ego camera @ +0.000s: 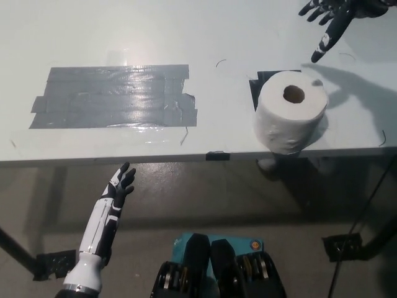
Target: A toilet paper roll is kept on the black spot on the desk infront of the robot and the robot inserts its right thumb into the hole in the centre to grab the roll. Then it passes the roll to a person.
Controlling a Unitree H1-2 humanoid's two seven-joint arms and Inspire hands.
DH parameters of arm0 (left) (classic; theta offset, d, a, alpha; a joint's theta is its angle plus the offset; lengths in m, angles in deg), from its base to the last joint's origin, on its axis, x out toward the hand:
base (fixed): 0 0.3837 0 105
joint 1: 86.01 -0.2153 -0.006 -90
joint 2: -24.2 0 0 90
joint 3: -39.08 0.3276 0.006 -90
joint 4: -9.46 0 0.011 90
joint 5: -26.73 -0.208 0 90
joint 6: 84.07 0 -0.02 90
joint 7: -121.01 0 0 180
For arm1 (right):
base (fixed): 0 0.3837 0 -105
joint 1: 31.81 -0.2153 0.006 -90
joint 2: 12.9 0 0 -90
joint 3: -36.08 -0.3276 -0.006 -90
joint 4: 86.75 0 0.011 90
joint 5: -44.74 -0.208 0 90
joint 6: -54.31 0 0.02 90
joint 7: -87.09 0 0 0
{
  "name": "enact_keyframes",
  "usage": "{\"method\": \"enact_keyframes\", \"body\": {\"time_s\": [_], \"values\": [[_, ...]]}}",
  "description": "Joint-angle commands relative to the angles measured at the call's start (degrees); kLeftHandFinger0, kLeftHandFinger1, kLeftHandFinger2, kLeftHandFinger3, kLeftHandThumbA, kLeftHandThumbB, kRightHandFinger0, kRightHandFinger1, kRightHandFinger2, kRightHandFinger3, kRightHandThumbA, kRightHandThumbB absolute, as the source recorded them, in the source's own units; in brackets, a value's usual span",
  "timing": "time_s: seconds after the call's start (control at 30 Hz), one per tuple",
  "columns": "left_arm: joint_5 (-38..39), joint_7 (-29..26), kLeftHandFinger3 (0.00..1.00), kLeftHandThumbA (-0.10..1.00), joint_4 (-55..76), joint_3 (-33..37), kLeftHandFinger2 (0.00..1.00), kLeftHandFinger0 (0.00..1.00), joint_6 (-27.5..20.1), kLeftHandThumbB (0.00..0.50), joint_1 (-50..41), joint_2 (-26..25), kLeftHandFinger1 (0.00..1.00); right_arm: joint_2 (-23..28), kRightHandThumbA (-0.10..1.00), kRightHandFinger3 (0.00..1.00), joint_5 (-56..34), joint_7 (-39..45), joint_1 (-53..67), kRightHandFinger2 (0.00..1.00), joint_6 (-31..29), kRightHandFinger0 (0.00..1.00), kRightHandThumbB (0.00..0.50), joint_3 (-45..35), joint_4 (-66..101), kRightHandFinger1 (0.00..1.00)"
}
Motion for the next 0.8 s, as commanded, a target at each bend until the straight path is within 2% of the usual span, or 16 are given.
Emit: {"method": "enact_keyframes", "body": {"time_s": [0.0,0.07,0.17,0.37,0.5,0.6,0.77], "values": [[-1.06,0.43,1.00,1.00,1.08,0.46,1.00,1.00,-1.17,0.087,1.17,-0.40,1.00,-0.49,1.00,1.00,1.80,1.87,-3.70,1.00,-2.50,1.00,0.403,-1.28,-1.29,1.00],[-0.93,0.48,1.00,1.00,1.04,0.46,1.00,1.00,-1.24,0.090,1.39,-0.40,1.00,-0.89,1.00,1.00,2.08,2.03,-3.75,1.00,-2.30,1.00,0.409,-1.55,-2.23,1.00],[-1.19,0.35,1.00,1.00,1.06,0.53,1.00,1.00,-1.28,0.091,1.74,-0.31,1.00,-1.74,1.00,1.00,3.08,1.73,-3.60,1.00,-1.66,1.00,0.380,-1.32,-3.75,1.00],[-0.93,0.77,1.00,1.00,1.12,0.64,1.00,1.00,-0.76,0.106,2.16,-0.37,1.00,-2.72,1.00,1.00,5.17,-1.16,-2.44,1.00,-2.97,1.00,0.388,-0.98,-4.51,1.00],[-1.26,0.66,1.00,1.00,1.27,0.80,1.00,1.00,-0.36,0.102,2.57,-0.27,1.00,-3.24,1.00,1.00,4.62,-3.43,-1.62,1.00,-2.06,1.00,0.401,-2.65,-4.64,1.00],[-1.11,0.67,1.00,1.00,1.26,0.80,1.00,1.00,-0.37,0.092,2.60,-0.27,1.00,-3.58,1.00,1.00,5.92,-3.65,-1.16,1.00,-4.01,1.00,0.421,-1.88,-5.12,1.00],[-1.04,0.74,1.00,1.00,1.26,0.85,1.00,1.00,-0.22,0.101,2.72,-0.29,1.00,-4.02,1.00,1.00,7.35,-5.52,-0.45,1.00,-5.11,1.00,0.410,-1.55,-5.32,1.00]]}}
